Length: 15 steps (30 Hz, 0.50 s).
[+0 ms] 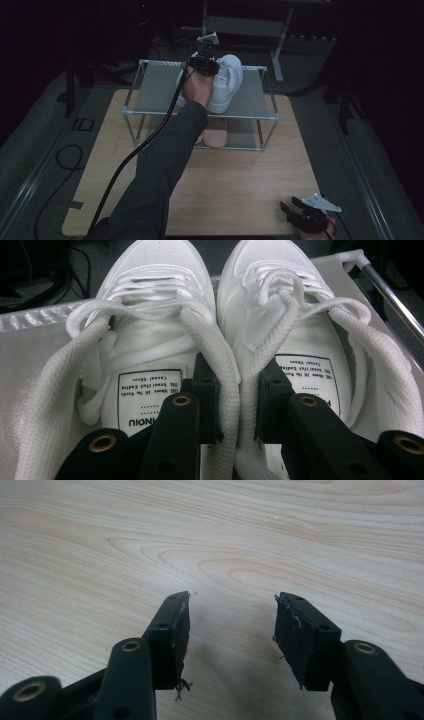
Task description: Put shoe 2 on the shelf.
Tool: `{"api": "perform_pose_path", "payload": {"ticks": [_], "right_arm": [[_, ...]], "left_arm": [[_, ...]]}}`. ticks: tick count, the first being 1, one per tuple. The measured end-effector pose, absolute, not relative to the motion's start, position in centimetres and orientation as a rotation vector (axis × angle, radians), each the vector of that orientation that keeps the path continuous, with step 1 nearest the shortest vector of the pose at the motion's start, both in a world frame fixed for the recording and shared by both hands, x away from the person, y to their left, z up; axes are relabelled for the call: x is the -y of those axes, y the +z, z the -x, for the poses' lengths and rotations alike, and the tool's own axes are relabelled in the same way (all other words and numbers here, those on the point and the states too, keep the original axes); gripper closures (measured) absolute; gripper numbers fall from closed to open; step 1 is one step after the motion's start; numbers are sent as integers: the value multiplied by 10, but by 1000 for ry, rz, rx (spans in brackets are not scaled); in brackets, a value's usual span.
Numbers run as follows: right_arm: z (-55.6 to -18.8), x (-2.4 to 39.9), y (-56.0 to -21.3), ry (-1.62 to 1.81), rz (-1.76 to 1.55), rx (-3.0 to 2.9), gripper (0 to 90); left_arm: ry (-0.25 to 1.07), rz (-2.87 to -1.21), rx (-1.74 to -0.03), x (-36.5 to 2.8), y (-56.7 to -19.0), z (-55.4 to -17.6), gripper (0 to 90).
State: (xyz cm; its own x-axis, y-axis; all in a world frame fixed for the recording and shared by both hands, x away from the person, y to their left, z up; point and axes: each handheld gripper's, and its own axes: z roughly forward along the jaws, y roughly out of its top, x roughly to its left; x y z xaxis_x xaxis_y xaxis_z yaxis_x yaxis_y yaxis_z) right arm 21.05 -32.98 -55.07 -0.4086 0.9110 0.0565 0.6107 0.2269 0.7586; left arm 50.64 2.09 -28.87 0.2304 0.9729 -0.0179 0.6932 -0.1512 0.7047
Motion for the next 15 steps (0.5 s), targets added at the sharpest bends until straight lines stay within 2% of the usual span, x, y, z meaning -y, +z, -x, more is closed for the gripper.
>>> {"api": "perform_pose_path", "payload": {"ticks": [15], "right_arm": [[-210, 329, -551, 1016, -1401, -2107, 473]], "left_arm": [[620, -1892, -1556, -31, -290, -507, 756]]}}
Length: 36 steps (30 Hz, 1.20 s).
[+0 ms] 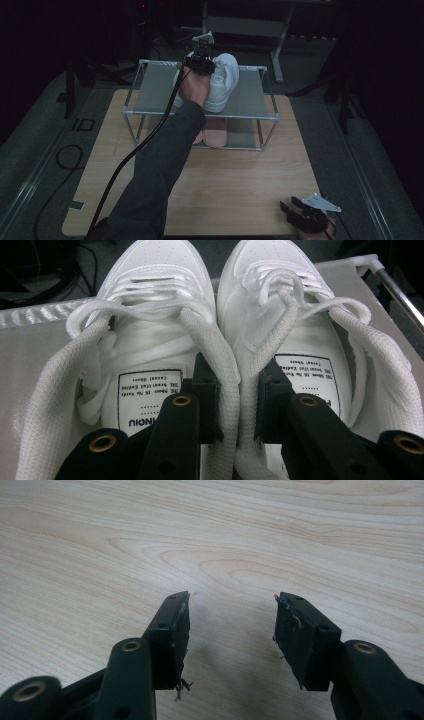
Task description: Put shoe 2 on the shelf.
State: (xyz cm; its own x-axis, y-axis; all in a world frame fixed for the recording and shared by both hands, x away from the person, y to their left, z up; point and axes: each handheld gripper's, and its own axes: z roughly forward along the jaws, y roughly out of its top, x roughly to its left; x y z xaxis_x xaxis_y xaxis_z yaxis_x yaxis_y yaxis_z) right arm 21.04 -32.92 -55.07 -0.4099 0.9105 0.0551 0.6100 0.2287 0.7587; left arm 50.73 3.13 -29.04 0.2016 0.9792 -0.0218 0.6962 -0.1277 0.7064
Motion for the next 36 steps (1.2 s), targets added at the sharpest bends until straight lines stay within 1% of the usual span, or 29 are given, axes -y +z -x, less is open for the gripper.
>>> {"api": "perform_pose_path", "payload": {"ticks": [6, 10, 14, 19, 23, 27, 36], "right_arm": [[-211, 329, -551, 1018, -1404, -2107, 473], [-210, 329, -551, 1017, -1401, -2107, 473], [-211, 330, -551, 1019, -1401, -2107, 473], [-210, 330, -550, 1021, -1404, -2103, 473], [-210, 330, -550, 1020, -1403, -2104, 473], [-210, 330, -550, 1022, -1405, -2102, 473], [-210, 330, -550, 1020, -1404, -2104, 473]], "left_arm": [[611, -1868, -1583, -37, -292, -509, 755], [641, -1866, -1592, -36, -292, -508, 755], [638, -1843, -1603, -37, -294, -508, 755], [678, -1844, -1589, -34, -297, -507, 756], [657, -1822, -1600, -36, -297, -508, 756], [672, -1805, -1615, -37, -298, -508, 755], [661, -1770, -1644, -38, -301, -507, 752]]}}
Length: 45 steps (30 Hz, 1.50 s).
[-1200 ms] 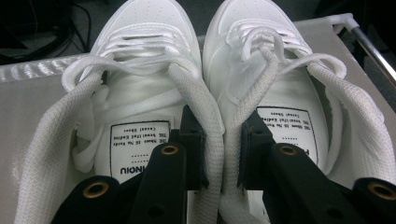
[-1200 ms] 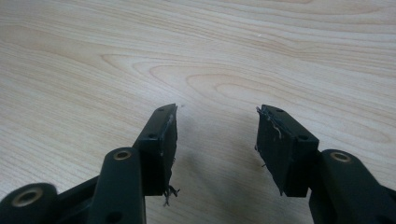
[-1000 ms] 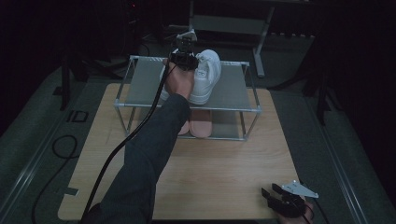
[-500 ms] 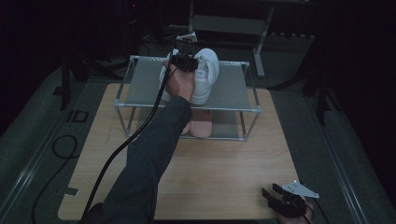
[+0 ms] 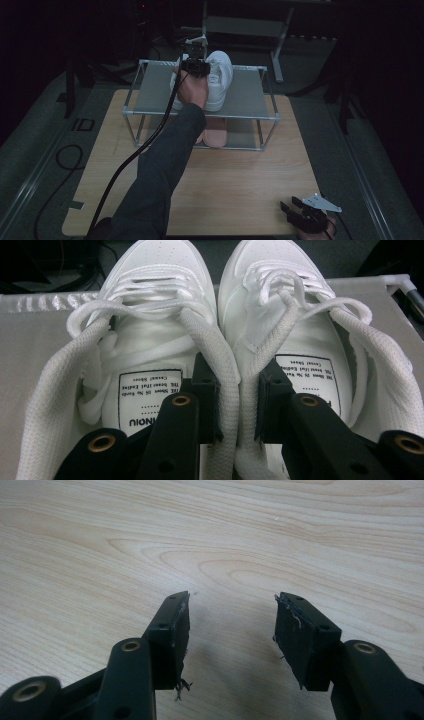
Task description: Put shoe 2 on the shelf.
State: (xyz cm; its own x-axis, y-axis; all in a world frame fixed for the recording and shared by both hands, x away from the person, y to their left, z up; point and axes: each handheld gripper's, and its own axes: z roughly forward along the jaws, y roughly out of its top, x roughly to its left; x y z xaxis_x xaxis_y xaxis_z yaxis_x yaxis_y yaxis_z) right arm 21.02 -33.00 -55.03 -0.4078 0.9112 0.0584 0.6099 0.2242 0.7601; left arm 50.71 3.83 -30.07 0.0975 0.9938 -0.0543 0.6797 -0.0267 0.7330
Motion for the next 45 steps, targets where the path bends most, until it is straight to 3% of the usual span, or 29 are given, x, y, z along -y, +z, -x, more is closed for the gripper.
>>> {"api": "perform_pose_path", "payload": {"ticks": [34, 45], "right_arm": [[-211, 329, -551, 1015, -1400, -2111, 473], [-210, 329, -550, 1013, -1396, -2112, 474]], "left_arm": [[577, -1721, -1739, -27, -299, -506, 731], [612, -1759, -1719, -20, -300, -505, 694]]}}
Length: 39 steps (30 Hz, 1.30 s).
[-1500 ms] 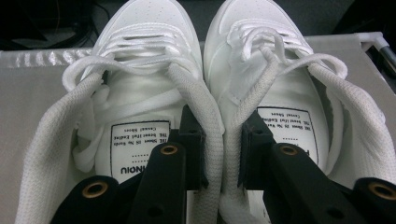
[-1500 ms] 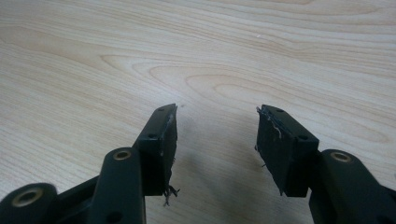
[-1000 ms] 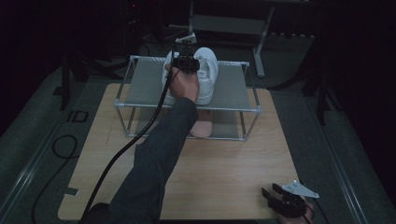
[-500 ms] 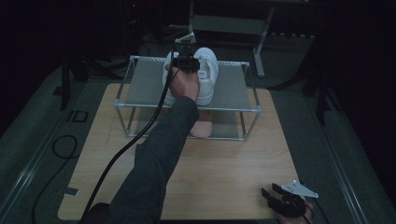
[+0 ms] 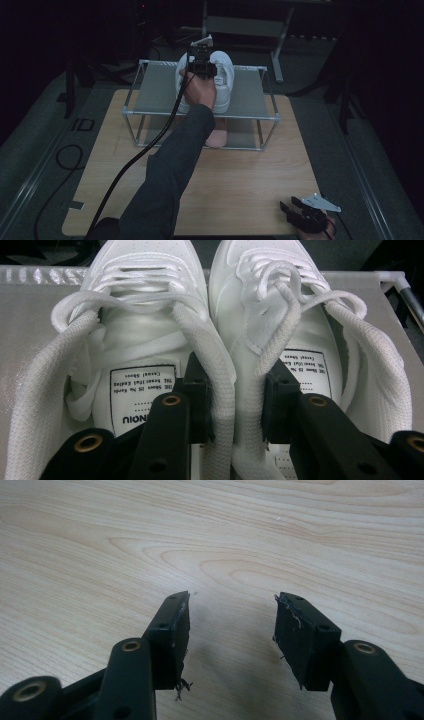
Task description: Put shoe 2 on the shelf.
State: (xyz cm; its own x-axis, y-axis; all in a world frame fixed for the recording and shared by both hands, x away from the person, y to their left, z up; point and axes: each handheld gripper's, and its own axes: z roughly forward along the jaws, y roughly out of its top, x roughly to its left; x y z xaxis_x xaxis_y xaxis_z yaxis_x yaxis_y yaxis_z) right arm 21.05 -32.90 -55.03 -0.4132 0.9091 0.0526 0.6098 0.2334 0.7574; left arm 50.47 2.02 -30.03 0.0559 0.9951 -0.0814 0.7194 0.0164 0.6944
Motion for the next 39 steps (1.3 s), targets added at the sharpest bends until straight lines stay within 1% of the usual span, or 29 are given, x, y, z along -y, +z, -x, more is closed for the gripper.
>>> {"api": "perform_pose_path", "payload": {"ticks": [5, 11, 20, 28, 32, 35, 39], "right_arm": [[-210, 329, -550, 1013, -1397, -2111, 474], [-211, 329, -551, 1010, -1394, -2117, 474], [-211, 328, -551, 1006, -1389, -2120, 475], [-211, 328, -551, 1007, -1389, -2118, 476], [-211, 328, -550, 1006, -1388, -2119, 476], [-211, 328, -551, 1006, -1389, -2121, 475], [-211, 327, -551, 1003, -1388, -2123, 475]], "left_arm": [[599, -1768, -1708, -21, -300, -505, 667], [550, -1740, -1736, -23, -299, -506, 681], [493, -1716, -1749, -23, -297, -505, 677], [504, -1743, -1729, -23, -297, -505, 654], [547, -1785, -1686, -24, -297, -505, 596], [553, -1810, -1654, -26, -295, -504, 542], [555, -1838, -1621, -28, -294, -502, 513]]}}
